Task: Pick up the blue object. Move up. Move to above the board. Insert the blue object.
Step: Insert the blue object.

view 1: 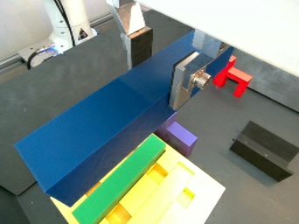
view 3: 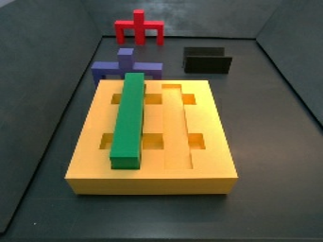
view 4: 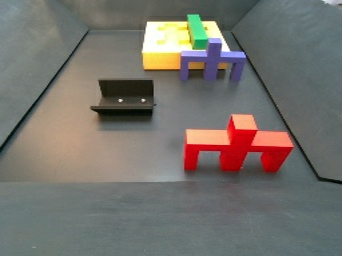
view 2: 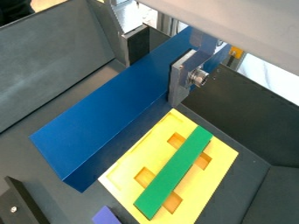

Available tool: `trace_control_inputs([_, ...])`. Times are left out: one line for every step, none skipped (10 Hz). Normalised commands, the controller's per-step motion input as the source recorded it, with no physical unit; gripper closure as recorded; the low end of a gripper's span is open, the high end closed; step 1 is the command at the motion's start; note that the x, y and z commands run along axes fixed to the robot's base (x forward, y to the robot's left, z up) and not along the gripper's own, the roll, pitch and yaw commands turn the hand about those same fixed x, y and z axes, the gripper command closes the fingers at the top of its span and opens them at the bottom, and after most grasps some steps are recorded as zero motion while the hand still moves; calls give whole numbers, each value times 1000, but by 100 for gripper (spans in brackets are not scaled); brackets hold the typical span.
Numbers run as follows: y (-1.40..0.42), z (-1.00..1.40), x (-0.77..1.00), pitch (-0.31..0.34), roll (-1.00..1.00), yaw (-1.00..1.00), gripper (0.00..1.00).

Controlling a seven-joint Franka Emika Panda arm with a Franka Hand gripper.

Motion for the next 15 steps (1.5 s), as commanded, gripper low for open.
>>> trace_control_inputs([-543,-677,0,-151,320,0,100])
trace_control_inputs([-569,-740,43,-131,287,0,100])
trace_control_inputs([-529,-863,274,-51,231,0,100])
trace_control_inputs([-106,-1000,466,-16,0,20,100])
trace_control_inputs([0,-1000,531,-44,-69,103,100])
trace_control_inputs([0,-946,577,-37,-117,174,100])
trace_control_inputs([0,-903,529,-36,-136,166,100])
trace_control_inputs([0,-1000,443,-81,-36,109,100])
trace_control_inputs([-51,-966,443,-123,50,123,100])
trace_control_inputs([0,-877,431,-116,106,117,100])
trace_control_inputs([0,-791,357,-76,191,140,100])
trace_control_inputs([74,-677,229,-27,279,137,100])
trace_control_inputs([23,-674,191,0,317,49,100])
trace_control_inputs([0,-797,103,0,289,0,100])
trace_control_inputs([0,-966,-31,-10,210,0,100])
